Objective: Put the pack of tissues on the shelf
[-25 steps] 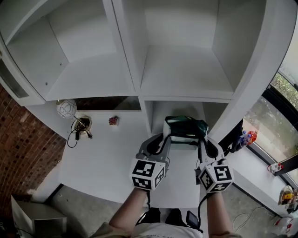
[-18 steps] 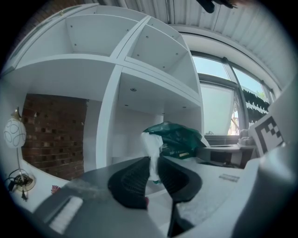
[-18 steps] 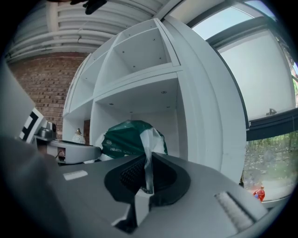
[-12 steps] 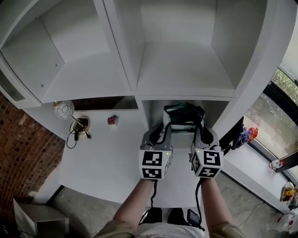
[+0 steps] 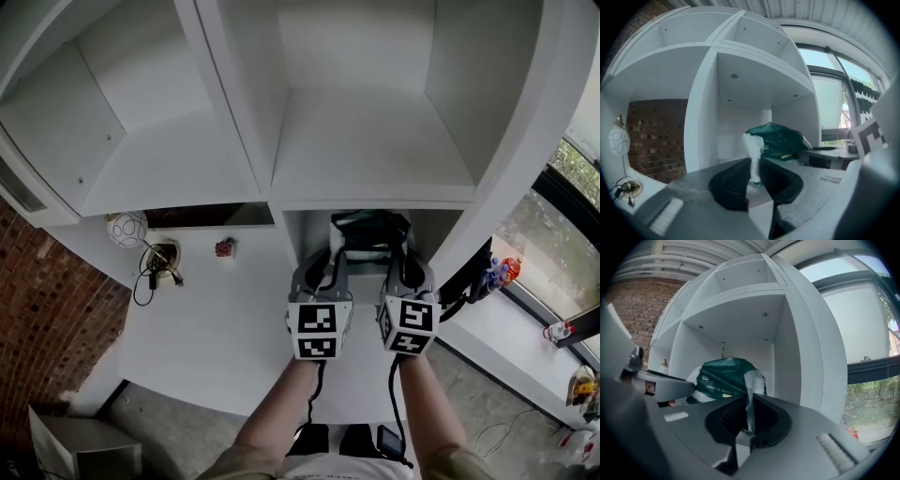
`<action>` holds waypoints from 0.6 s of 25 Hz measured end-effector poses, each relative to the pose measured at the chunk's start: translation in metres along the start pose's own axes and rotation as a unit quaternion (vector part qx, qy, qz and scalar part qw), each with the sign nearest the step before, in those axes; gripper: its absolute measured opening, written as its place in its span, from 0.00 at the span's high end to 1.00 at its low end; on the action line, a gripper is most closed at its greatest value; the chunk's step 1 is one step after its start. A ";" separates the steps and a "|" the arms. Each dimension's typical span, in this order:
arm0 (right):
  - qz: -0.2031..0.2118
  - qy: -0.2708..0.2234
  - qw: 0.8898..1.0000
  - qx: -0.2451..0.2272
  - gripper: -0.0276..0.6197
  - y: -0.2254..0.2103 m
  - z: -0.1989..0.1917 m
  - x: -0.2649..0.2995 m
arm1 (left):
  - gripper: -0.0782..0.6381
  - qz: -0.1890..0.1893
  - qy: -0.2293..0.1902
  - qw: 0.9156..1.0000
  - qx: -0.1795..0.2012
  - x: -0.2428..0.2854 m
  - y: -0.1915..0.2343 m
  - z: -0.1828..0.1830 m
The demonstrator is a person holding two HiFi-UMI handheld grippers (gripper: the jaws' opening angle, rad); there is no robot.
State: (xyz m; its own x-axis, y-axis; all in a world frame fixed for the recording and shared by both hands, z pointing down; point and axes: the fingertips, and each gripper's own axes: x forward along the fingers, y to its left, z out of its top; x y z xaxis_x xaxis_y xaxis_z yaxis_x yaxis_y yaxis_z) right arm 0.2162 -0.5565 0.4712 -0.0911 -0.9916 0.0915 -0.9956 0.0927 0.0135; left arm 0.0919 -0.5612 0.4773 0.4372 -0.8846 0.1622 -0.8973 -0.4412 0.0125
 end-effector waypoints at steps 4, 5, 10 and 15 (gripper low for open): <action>-0.009 -0.002 1.000 -0.003 0.95 -0.002 -0.005 0.006 | 0.79 0.009 -0.007 1.000 0.014 0.005 -0.001 -0.002; -0.009 -0.001 1.000 -0.006 0.95 -0.002 -0.006 0.007 | 0.79 0.010 -0.006 1.000 0.014 0.006 0.000 -0.003; -0.014 0.011 1.000 -0.022 0.95 -0.001 -0.012 0.014 | 0.79 0.016 0.005 1.000 0.013 0.013 0.002 -0.010; -0.016 0.020 0.999 -0.031 0.95 -0.001 -0.015 0.020 | 0.79 0.017 0.015 1.000 0.011 0.018 0.004 -0.013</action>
State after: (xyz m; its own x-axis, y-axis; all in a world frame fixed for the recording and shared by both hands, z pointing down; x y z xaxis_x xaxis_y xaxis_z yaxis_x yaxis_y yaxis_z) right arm 0.2161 -0.5747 0.4882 -0.0579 -0.9899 0.1295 -0.9946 0.0683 0.0777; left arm 0.0955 -0.5773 0.4931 0.4050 -0.8942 0.1910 -0.9097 -0.4151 -0.0146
